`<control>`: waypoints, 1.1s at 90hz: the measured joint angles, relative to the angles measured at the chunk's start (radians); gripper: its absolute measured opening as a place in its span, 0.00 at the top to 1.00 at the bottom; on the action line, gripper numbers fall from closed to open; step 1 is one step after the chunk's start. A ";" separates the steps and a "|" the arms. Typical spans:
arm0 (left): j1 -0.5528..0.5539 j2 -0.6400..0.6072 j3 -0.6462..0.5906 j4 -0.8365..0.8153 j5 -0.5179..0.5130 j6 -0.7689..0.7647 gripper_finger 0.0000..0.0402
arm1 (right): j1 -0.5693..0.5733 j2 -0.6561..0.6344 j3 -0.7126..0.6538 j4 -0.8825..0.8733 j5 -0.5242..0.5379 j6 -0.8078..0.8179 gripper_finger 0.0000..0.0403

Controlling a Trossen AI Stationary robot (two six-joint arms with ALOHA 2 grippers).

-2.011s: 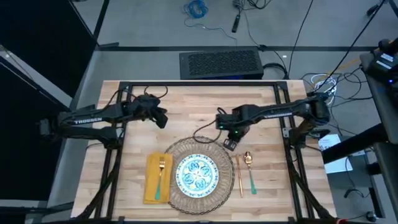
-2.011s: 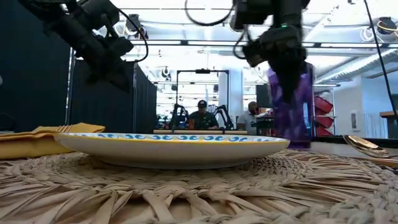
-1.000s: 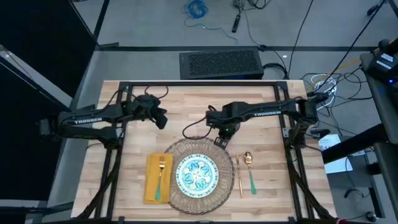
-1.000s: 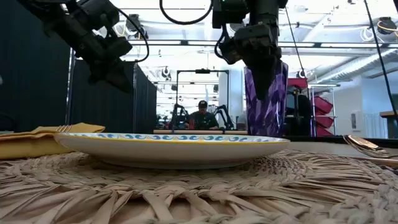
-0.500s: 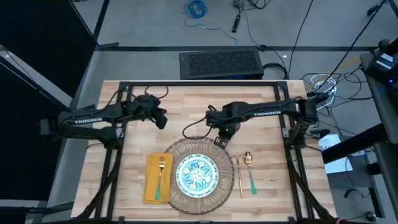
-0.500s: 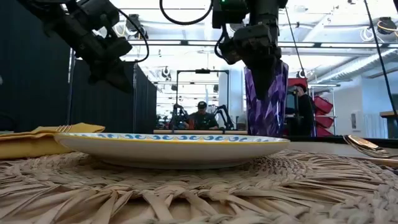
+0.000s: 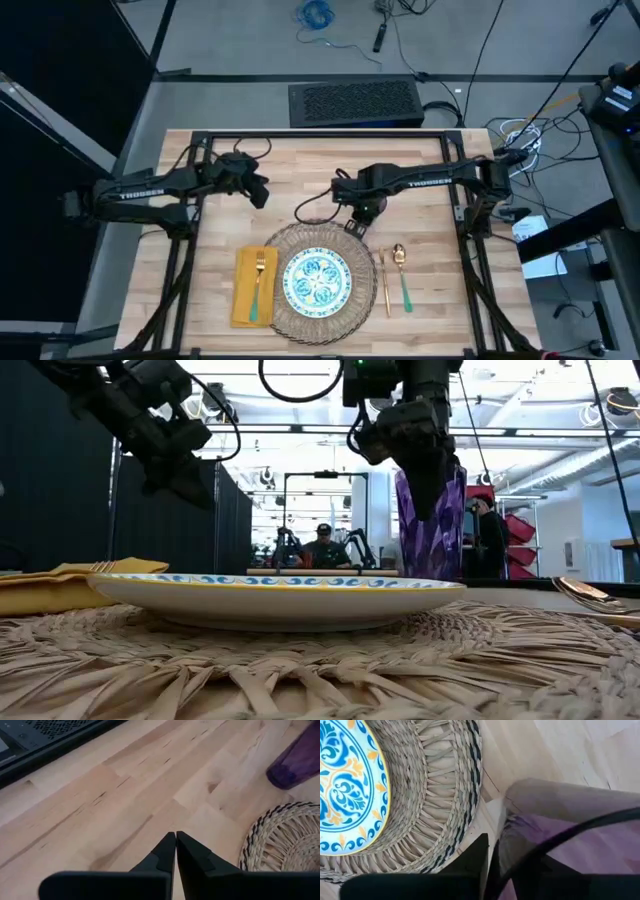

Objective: Set table place
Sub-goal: Put the violet cup to the top right of the brown placemat

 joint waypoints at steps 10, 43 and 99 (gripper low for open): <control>0.000 0.000 0.000 0.000 0.000 0.000 1.00 | 0.000 0.000 0.000 -0.001 0.000 0.003 0.83; 0.000 0.000 0.000 0.000 0.000 0.001 1.00 | -0.002 0.000 0.000 -0.045 0.000 -0.007 0.80; 0.000 0.000 0.000 0.001 0.002 0.015 1.00 | -0.023 -0.001 0.237 -0.262 0.004 -0.086 0.64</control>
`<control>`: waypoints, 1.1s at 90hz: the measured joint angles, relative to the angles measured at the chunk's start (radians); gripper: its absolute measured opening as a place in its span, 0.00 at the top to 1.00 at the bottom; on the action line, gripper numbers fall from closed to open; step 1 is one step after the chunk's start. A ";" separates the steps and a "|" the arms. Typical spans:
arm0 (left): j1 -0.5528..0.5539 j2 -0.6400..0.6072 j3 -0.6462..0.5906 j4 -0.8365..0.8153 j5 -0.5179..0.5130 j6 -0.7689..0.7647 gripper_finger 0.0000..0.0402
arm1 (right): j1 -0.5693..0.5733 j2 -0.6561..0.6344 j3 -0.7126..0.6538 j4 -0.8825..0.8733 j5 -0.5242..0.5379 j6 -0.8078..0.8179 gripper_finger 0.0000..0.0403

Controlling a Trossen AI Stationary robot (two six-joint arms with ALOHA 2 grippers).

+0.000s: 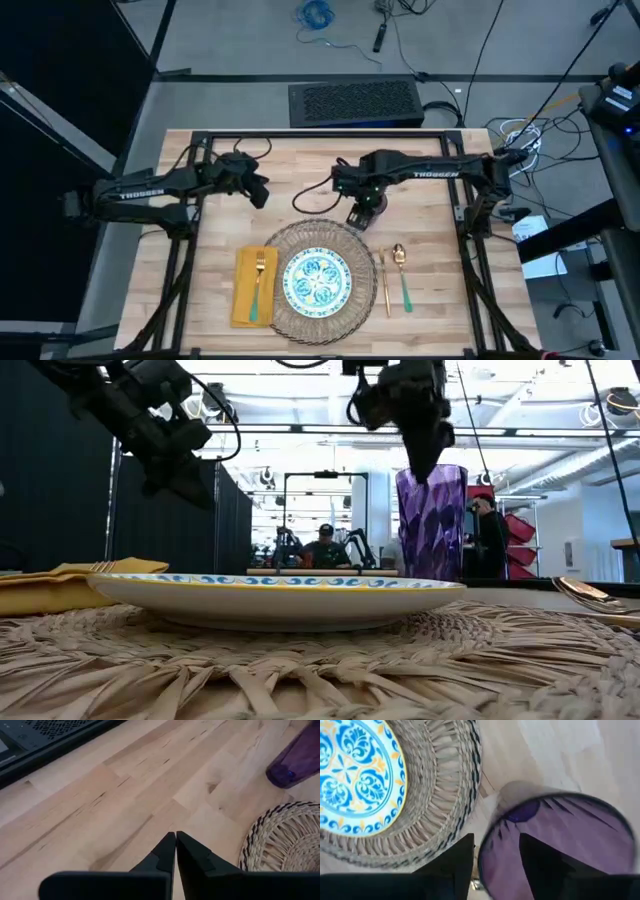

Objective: Set table place
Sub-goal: Put the violet cup to the top right of the brown placemat, then return to Home Position

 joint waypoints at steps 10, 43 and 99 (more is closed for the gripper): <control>0.000 0.000 0.000 0.000 0.000 0.007 1.00 | -0.006 0.000 0.087 -0.102 0.028 -0.036 0.64; 0.000 0.000 0.000 0.208 0.114 0.094 1.00 | 0.086 -0.083 0.296 -0.178 0.071 -0.276 0.64; 0.015 -0.050 0.000 0.676 0.337 0.337 1.00 | 0.298 -0.690 0.107 0.090 0.285 -0.264 0.64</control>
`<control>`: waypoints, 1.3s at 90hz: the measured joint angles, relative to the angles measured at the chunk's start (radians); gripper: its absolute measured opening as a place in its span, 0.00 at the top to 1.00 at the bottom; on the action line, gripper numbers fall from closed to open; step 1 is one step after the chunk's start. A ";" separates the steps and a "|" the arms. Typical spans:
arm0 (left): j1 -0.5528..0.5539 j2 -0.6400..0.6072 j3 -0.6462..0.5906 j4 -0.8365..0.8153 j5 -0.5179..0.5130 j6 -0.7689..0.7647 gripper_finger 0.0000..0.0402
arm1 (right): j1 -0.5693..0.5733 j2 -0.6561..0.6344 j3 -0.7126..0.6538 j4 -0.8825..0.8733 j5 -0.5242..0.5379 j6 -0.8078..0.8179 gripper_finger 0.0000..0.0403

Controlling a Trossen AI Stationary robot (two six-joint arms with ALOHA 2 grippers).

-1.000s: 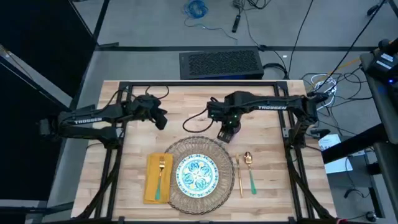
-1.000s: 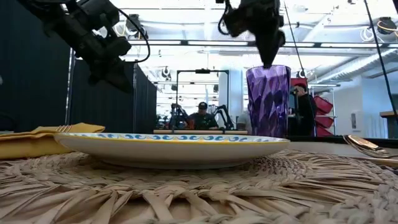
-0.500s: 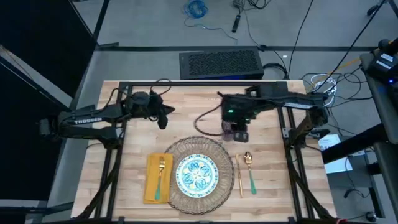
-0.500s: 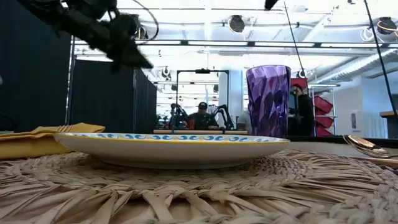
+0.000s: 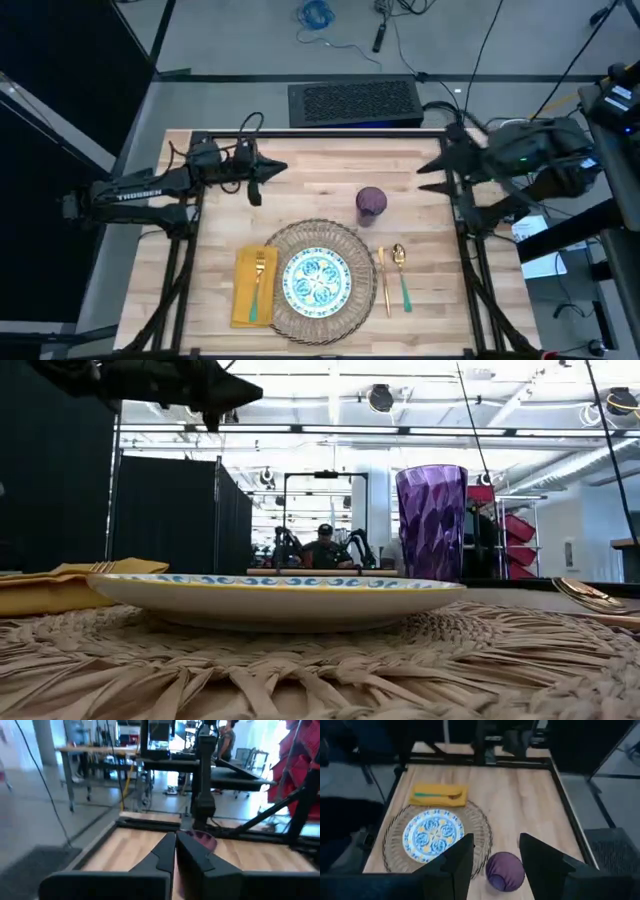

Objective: Set table place
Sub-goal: Return to Home Position

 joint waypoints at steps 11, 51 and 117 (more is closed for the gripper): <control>0.024 -0.055 0.000 -0.018 -0.033 0.019 1.00 | 0.017 -0.120 -0.200 0.072 -0.001 0.043 0.64; 0.101 -0.325 0.000 -0.371 0.004 -0.030 1.00 | 0.106 -0.514 -0.926 0.782 -0.004 -0.132 0.64; 0.130 -0.425 -0.386 0.090 -0.124 -0.123 1.00 | 0.164 -0.912 -1.423 1.174 -0.168 -0.055 0.64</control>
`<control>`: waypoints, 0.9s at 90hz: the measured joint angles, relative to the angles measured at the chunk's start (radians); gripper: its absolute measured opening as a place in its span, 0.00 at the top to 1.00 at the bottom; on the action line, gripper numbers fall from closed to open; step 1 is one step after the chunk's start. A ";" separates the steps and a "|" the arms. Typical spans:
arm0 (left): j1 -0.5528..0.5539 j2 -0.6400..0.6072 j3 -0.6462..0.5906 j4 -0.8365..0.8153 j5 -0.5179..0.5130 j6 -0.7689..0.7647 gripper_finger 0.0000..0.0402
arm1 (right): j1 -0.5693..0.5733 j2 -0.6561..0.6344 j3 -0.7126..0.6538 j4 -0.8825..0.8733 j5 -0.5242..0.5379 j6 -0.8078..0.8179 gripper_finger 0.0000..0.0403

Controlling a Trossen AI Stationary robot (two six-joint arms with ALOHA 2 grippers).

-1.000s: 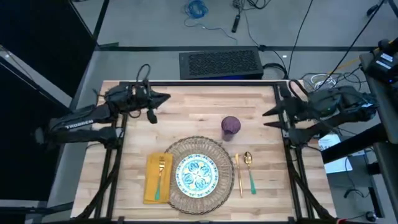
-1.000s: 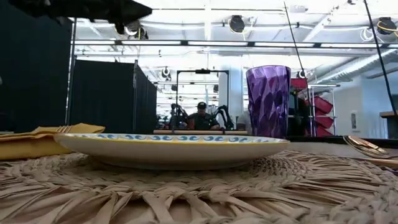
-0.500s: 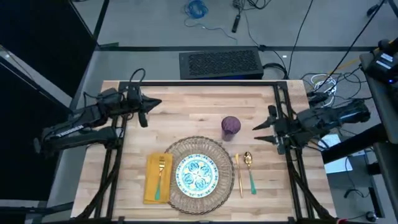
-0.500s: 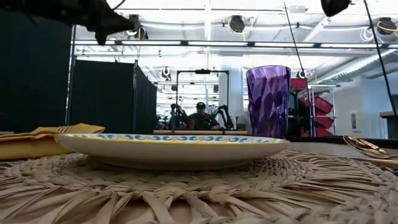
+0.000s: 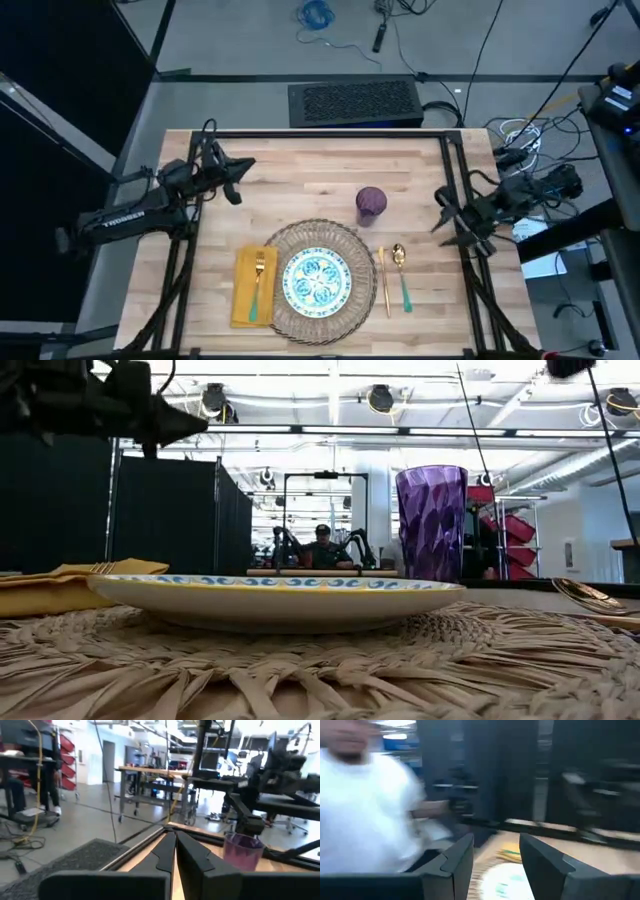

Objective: Set table place
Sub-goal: Return to Home Position

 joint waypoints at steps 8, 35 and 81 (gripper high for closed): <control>0.011 -0.015 -0.029 0.011 0.011 0.000 1.00 | -0.001 -0.074 -0.099 0.001 0.125 0.029 0.64; 0.034 -0.048 -0.069 0.027 0.079 -0.029 1.00 | 0.001 -0.200 -0.227 0.096 -0.023 0.024 0.64; 0.033 -0.186 -0.069 -0.080 0.157 -0.049 1.00 | 0.067 -0.201 -0.369 0.285 -0.123 0.152 0.64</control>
